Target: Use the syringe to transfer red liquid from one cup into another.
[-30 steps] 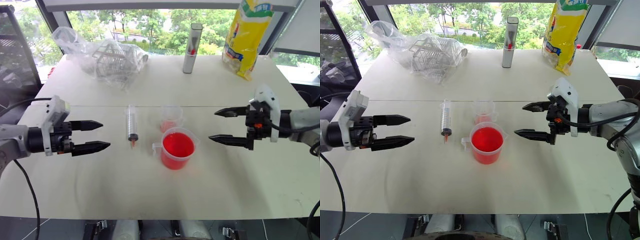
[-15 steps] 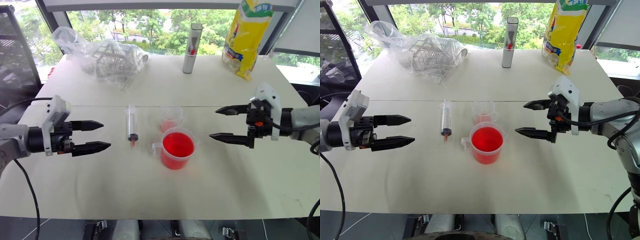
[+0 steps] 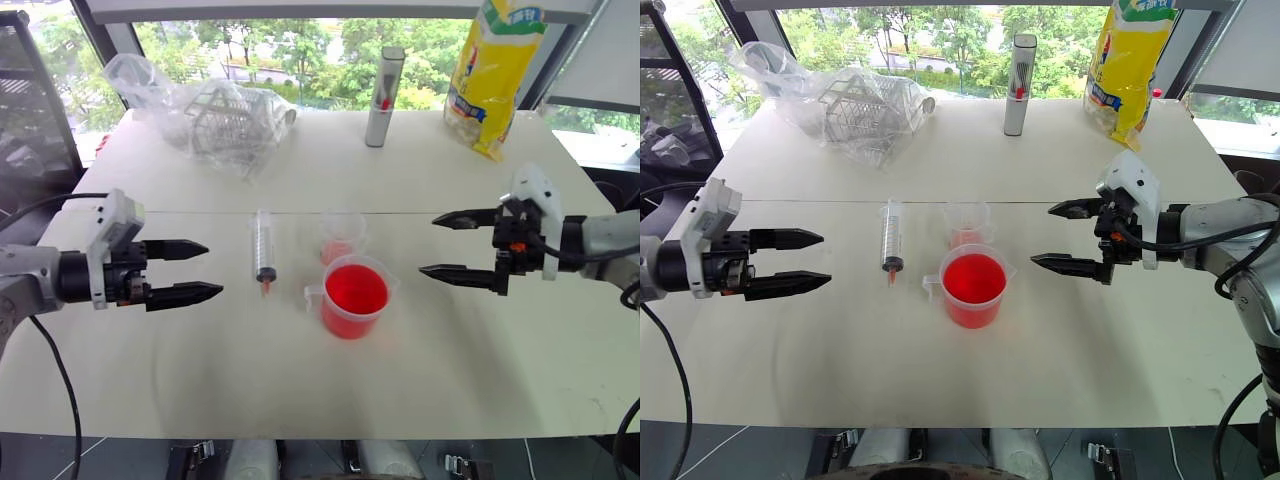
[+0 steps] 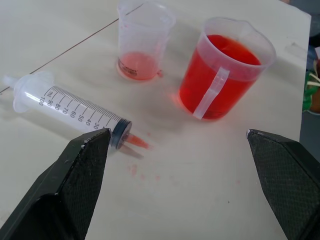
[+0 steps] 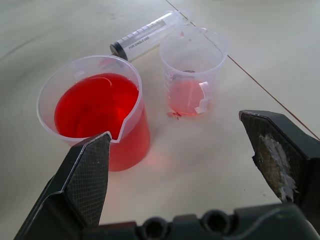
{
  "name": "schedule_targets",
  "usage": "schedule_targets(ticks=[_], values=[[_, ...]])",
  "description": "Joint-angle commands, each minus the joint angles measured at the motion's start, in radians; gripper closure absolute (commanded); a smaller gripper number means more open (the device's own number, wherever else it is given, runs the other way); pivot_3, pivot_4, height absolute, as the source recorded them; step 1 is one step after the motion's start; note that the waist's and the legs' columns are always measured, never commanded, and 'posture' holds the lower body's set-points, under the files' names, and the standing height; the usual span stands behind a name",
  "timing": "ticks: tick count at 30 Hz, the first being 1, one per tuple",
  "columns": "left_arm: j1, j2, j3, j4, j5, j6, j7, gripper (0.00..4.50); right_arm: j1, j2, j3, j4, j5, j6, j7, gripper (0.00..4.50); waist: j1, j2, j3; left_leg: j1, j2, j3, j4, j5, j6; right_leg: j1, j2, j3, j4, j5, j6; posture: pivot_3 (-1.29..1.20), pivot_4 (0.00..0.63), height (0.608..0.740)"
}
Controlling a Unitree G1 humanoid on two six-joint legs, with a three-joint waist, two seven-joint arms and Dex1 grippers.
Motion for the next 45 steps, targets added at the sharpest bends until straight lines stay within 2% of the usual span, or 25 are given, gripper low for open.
schedule_targets(ticks=[1, 4, 6, 11, 14, 17, 20, 23, 25, 27, 34, 39, 45], values=[[-0.036, 0.009, 0.009, -0.012, -0.008, 0.013, 0.018, 0.05, -0.018, -0.003, -0.028, -0.008, 0.0, -0.011, -0.007, 0.0, 0.0, 0.0, 0.0, 0.0, 0.0, 0.0, 0.0, 0.0, 0.0, 0.0, 0.0, 0.0, 0.0, 0.0, 0.0, 0.0, 0.15, 0.74], [-0.095, -0.013, -0.023, -0.019, -0.002, 0.052, 0.097, 0.05, -0.025, 0.001, -0.02, -0.005, -0.003, -0.012, -0.01, 0.0, 0.002, 0.0, 0.0, 0.0, 0.0, 0.0, 0.001, 0.0, 0.0, 0.0, 0.0, 0.0, 0.001, 0.0, 0.0, 0.0, 0.15, 0.74], [-0.19, -0.034, -0.083, 0.004, 0.017, 0.117, 0.181, 0.05, -0.03, 0.005, -0.012, -0.003, -0.005, -0.013, -0.012, 0.0, 0.004, 0.0, 0.0, 0.0, -0.001, 0.0, 0.001, 0.0, 0.0, 0.001, 0.0, 0.0, 0.001, 0.0, 0.0, 0.0, 0.15, 0.74], [-0.54, -0.154, -0.219, 0.166, 0.035, 0.406, 0.391, 0.05, -0.053, 0.02, 0.013, 0.005, -0.015, -0.016, -0.017, 0.0, 0.007, -0.003, -0.001, 0.0, -0.002, -0.001, 0.004, 0.0, 0.0, 0.003, 0.002, -0.002, 0.002, 0.001, 0.002, 0.0, 0.15, 0.74], [-0.733, -0.217, -0.337, 0.289, 0.097, 0.61, 0.477, 0.05, -0.053, 0.026, 0.014, 0.002, -0.018, -0.017, -0.02, 0.0, 0.002, -0.003, -0.002, 0.0, -0.003, -0.001, 0.004, 0.0, 0.001, 0.002, 0.002, -0.001, 0.002, 0.002, 0.004, 0.0, 0.15, 0.74], [-0.869, -0.271, -0.44, 0.408, 0.135, 0.741, 0.524, 0.05, -0.04, 0.027, 0.006, -0.008, -0.018, -0.017, -0.022, 0.0, 0.001, -0.003, -0.002, 0.0, -0.003, -0.001, 0.003, -0.001, 0.002, 0.001, 0.002, -0.001, 0.003, 0.002, 0.004, 0.0, 0.15, 0.74], [-0.991, -0.319, -0.579, 0.598, 0.15, 0.776, 0.59, 0.05, -0.022, 0.029, -0.005, -0.019, -0.014, -0.013, -0.03, 0.0, 0.004, -0.003, -0.002, 0.0, -0.003, -0.002, 0.003, -0.001, 0.002, -0.001, 0.003, -0.001, 0.005, 0.002, 0.004, 0.0, 0.15, 0.74], [-1.111, -0.399, -0.653, 0.827, 0.125, 0.776, 0.664, 0.05, -0.007, 0.034, -0.012, -0.029, -0.011, -0.011, -0.042, 0.0, 0.006, -0.003, -0.002, -0.001, -0.003, -0.003, 0.004, -0.001, 0.002, -0.001, 0.003, -0.001, 0.007, 0.002, 0.004, 0.0, 0.15, 0.74], [-1.183, -0.486, -0.651, 0.997, 0.159, 0.776, 0.767, 0.05, 0.002, 0.038, -0.016, -0.037, -0.01, -0.012, -0.051, 0.0, 0.006, -0.003, -0.002, -0.001, -0.003, -0.002, 0.005, -0.001, 0.002, -0.001, 0.003, -0.001, 0.008, 0.002, 0.004, 0.0, 0.15, 0.74], [-1.218, -0.539, -0.652, 1.073, 0.162, 0.776, 0.821, 0.05, 0.008, 0.041, -0.019, -0.041, -0.01, -0.011, -0.056, 0.0, 0.006, -0.003, -0.001, -0.001, -0.004, -0.002, 0.006, -0.001, 0.002, -0.001, 0.003, -0.001, 0.008, 0.002, 0.004, 0.0, 0.15, 0.74], [-1.295, -0.682, -0.537, 1.322, 0.25, 0.776, 1.04, 0.05, 0.02, 0.045, -0.024, -0.049, -0.012, -0.013, -0.068, 0.0, 0.001, -0.003, -0.001, -0.002, -0.004, -0.002, 0.004, -0.001, 0.002, -0.003, 0.003, -0.001, 0.009, 0.002, 0.004, 0.0, 0.15, 0.74], [-1.294, -0.748, -0.384, 1.375, 0.338, 0.776, 1.203, 0.05, 0.023, 0.047, -0.025, -0.052, -0.012, -0.017, -0.074, 0.0, 0.004, -0.003, -0.001, -0.001, -0.004, -0.002, 0.005, -0.001, 0.002, -0.003, 0.003, -0.001, 0.009, 0.002, 0.004, 0.0, 0.15, 0.74], [-1.222, -0.84, -0.16, 1.31, 0.457, 0.776, 1.371, 0.05, 0.022, 0.053, -0.022, -0.053, -0.015, -0.022, -0.079, 0.0, 0.006, -0.003, -0.001, -0.001, -0.004, -0.002, 0.005, 0.001, -0.002, -0.002, 0.002, -0.001, 0.009, 0.002, 0.004, 0.0, 0.15, 0.74]])
